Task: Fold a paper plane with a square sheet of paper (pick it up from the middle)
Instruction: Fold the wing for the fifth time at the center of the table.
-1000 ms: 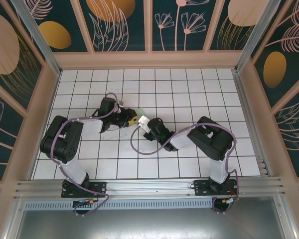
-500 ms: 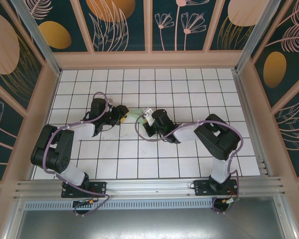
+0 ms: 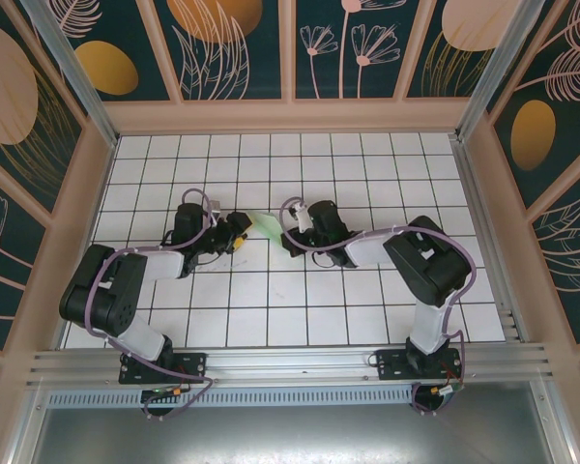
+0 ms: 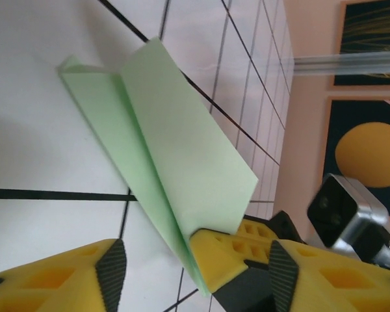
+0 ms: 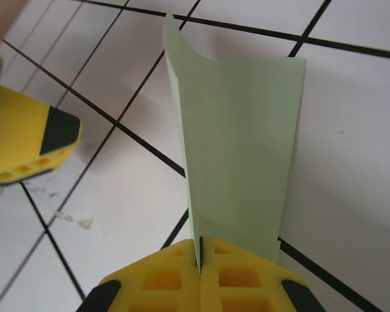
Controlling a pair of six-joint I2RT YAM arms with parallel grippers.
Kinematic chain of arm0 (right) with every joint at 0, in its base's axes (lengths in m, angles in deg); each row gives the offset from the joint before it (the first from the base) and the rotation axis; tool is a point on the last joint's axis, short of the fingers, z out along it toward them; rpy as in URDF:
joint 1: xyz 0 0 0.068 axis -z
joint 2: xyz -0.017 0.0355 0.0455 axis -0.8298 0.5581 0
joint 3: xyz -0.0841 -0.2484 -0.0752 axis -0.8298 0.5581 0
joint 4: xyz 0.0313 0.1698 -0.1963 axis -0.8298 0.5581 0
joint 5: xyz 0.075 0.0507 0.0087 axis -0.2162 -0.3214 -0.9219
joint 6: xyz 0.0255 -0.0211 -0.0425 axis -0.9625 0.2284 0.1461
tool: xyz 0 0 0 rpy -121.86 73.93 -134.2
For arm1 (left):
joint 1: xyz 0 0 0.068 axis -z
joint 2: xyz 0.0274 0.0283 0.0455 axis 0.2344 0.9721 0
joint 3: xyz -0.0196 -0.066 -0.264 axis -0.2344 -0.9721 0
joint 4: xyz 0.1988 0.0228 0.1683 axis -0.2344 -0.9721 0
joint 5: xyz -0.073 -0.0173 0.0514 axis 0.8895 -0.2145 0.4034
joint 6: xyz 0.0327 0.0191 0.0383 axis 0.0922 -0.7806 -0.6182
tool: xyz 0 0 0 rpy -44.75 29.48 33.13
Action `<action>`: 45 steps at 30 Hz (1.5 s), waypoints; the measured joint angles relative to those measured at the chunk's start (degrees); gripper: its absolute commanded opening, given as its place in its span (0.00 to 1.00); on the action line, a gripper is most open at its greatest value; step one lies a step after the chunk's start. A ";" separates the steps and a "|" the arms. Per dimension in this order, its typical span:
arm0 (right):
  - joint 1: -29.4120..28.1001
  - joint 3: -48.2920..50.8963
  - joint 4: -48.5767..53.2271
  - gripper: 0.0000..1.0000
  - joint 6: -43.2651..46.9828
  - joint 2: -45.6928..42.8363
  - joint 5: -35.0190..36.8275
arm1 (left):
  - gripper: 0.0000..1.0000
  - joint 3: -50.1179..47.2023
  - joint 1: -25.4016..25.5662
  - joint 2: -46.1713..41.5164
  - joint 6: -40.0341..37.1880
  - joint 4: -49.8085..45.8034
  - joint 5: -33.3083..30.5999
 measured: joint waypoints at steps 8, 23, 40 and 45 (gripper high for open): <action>0.44 0.00 -2.45 0.00 -6.78 0.63 -4.83 | 0.59 0.98 2.82 3.58 -0.61 2.80 2.86; 0.44 -0.11 -1.88 0.00 -8.50 4.37 -8.04 | 0.48 2.38 4.31 7.67 -0.87 5.79 4.39; 0.44 -1.68 0.24 0.00 -8.48 5.77 -8.57 | 0.44 3.67 5.27 10.71 -0.87 6.67 5.66; 0.44 -1.92 0.57 0.00 -8.50 6.05 -8.57 | 0.41 4.35 5.42 12.17 -0.61 7.56 5.66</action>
